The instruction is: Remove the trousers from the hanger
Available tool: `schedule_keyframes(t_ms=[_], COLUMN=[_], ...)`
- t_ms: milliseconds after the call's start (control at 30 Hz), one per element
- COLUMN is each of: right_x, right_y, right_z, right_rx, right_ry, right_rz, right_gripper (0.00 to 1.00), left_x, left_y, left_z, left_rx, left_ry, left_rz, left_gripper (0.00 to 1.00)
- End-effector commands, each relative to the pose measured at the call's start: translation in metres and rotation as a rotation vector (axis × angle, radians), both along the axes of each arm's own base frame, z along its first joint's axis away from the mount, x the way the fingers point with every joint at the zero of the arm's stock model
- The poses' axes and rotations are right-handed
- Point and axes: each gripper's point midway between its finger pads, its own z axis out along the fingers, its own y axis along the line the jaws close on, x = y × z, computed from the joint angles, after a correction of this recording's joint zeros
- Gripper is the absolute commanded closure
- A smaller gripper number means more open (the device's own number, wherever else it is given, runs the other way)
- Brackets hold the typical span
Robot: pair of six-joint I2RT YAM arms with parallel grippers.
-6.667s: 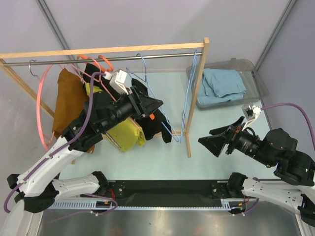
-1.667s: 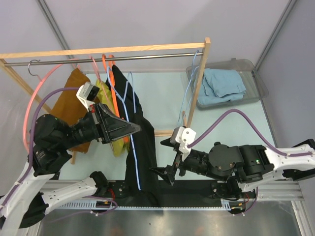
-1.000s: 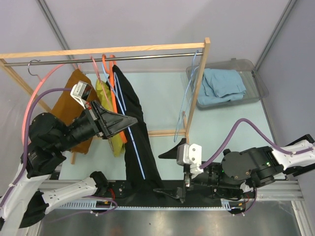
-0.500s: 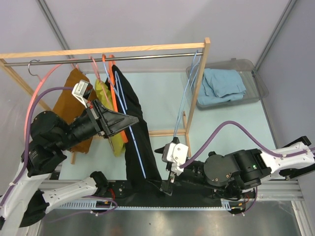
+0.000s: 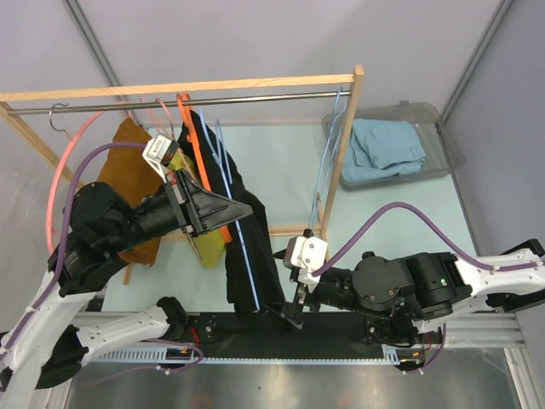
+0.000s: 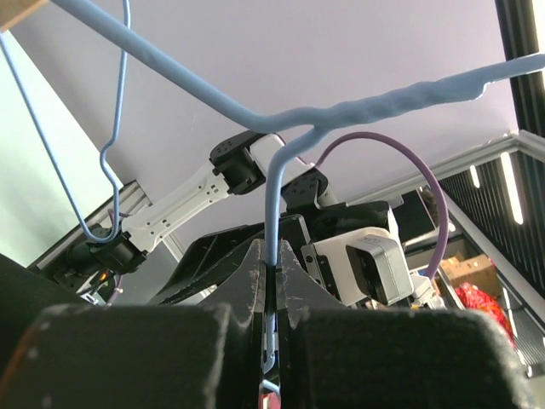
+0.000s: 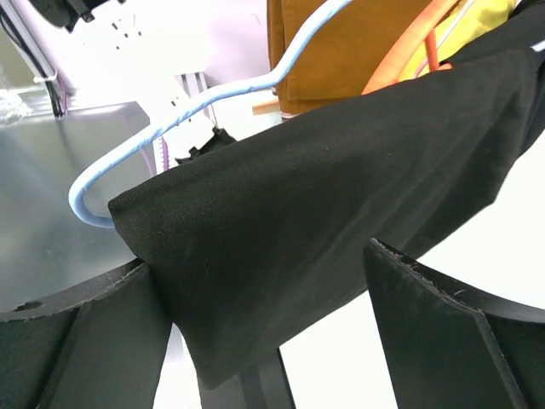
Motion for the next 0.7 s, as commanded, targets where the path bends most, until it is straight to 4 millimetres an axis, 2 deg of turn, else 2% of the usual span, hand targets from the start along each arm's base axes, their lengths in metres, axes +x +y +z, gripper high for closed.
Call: schedule_keyframes(t_ms=[0, 267, 533, 667], right_x=[0.004, 0.003, 0.019, 0.012], right_y=[-0.009, -0.015, -0.010, -0.004], right_z=[-0.005, -0.015, -0.009, -0.006], right_rx=[-0.029, -0.069, -0.044, -0.023], right_ry=[-0.002, 0.005, 0.000, -0.005], right_rz=[-0.005, 0.028, -0.067, -0.047], right_gripper=[0.11, 0.11, 0.12, 0.12], left_x=[-0.030, -0.032, -0.032, -0.033], left_y=[0.017, 0.015, 0.015, 0.017], left_z=[0.056, 0.057, 0.055, 0.057], left_rx=[-0.156, -0.153, -0.153, -0.159], left_ry=[-0.142, -0.151, -0.147, -0.149], left_rz=[-0.081, -0.099, -0.100, -0.094], left_gripper=[1.00, 1.00, 0.99, 1.00])
